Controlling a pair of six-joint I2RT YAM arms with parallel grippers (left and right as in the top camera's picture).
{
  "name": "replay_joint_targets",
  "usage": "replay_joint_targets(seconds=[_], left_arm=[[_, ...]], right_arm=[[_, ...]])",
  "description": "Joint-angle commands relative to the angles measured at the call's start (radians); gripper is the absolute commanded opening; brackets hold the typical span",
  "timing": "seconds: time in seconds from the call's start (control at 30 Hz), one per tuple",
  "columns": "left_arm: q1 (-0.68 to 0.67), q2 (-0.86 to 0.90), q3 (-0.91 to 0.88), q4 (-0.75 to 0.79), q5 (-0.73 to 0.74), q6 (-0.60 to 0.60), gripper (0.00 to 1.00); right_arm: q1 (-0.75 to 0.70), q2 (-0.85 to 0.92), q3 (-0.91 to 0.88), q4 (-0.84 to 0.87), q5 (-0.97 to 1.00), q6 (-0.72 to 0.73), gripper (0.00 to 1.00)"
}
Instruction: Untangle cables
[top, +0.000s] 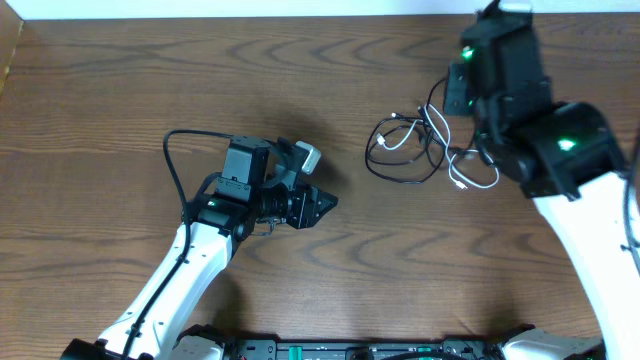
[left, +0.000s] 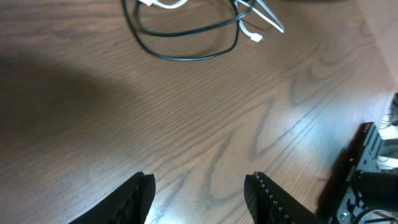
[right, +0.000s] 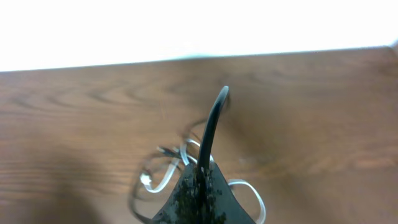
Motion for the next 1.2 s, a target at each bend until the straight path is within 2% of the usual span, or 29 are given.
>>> replay_joint_targets(seconds=[0.0, 0.3, 0.5, 0.67, 0.93, 1.03, 1.17], left_arm=[[-0.008, 0.003, -0.003, 0.006, 0.039, 0.007, 0.52], [-0.052, 0.003, -0.003, 0.023, 0.038, 0.007, 0.52], [-0.069, 0.003, -0.003, 0.031, 0.038, 0.007, 0.52], [-0.069, 0.003, -0.003, 0.074, 0.039, -0.002, 0.52], [-0.069, 0.003, -0.003, 0.108, 0.039, -0.050, 0.52], [-0.069, 0.003, -0.003, 0.108, 0.039, -0.055, 0.52], [-0.069, 0.003, -0.003, 0.105, 0.039, -0.066, 0.52]], right_arm=[[-0.004, -0.002, 0.140, -0.019, -0.100, -0.041, 0.01], [-0.003, -0.002, 0.521, -0.190, -0.333, -0.092, 0.01], [-0.003, 0.009, 0.558, -0.343, -0.589, -0.208, 0.01], [-0.004, 0.040, 0.555, -0.424, -0.576, -0.223, 0.01], [-0.006, 0.142, 0.528, -0.504, -0.369, -0.200, 0.01], [-0.018, 0.209, 0.506, -0.475, -0.367, -0.213, 0.01], [-0.037, 0.314, 0.502, -0.325, -0.384, -0.270, 0.01]])
